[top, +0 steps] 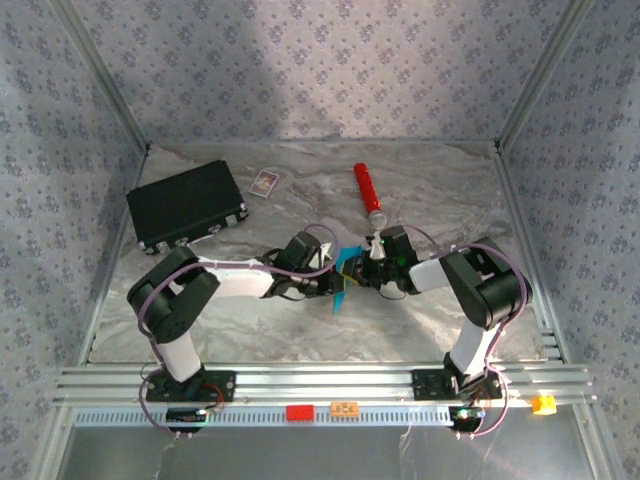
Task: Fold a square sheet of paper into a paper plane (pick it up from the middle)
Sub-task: Fold the wing for the fifth time at the center of the table.
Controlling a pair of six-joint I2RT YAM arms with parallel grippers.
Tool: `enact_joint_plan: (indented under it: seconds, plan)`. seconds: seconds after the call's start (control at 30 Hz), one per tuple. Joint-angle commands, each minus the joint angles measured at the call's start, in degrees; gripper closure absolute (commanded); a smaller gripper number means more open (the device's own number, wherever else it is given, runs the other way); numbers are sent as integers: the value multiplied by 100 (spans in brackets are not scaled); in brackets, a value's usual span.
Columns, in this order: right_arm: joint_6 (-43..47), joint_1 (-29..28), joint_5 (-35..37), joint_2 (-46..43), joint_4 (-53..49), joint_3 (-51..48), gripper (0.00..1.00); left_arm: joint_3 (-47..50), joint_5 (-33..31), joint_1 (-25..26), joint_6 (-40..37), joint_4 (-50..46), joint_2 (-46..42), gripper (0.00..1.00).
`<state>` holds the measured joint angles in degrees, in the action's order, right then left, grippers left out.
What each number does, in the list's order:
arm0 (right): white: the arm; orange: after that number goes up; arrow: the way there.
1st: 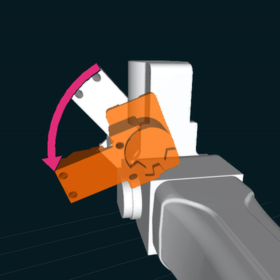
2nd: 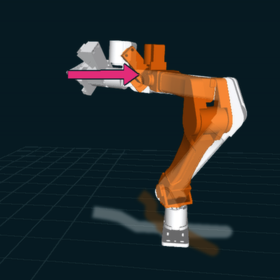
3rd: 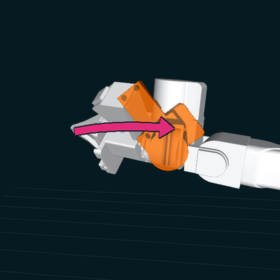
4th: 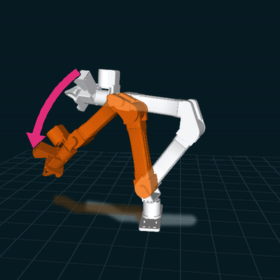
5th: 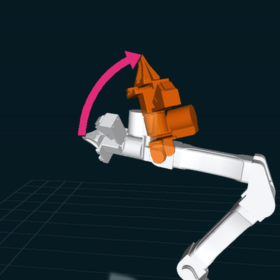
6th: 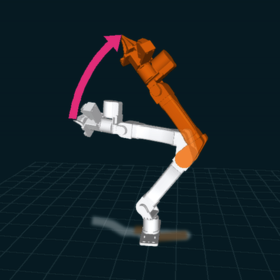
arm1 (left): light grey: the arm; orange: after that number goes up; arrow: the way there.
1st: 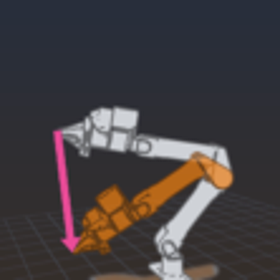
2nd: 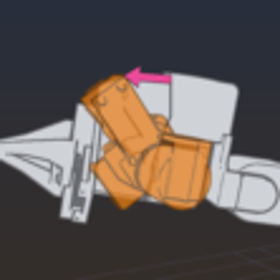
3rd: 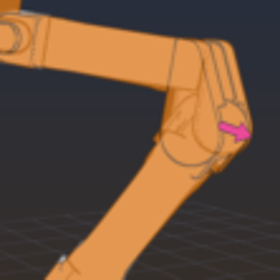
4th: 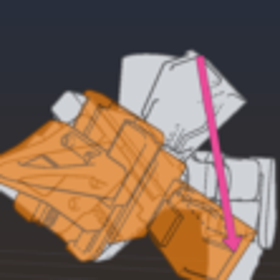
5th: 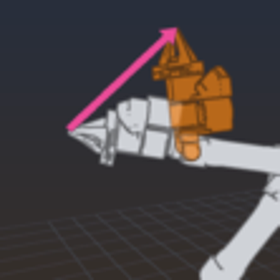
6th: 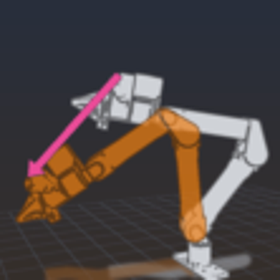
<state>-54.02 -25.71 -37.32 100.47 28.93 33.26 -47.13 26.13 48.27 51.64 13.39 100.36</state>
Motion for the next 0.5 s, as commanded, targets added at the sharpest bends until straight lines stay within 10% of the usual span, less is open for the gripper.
enact_joint_plan:
  seconds: [0.0,0.47]
  plan:
    - [-54,-36,366,52,-458,-171,83,-202,55,-9,119,277,241,94]
    - [-45,-6,369,-63,-440,-179,82,-78,-515,-35,216,-596,555,98]
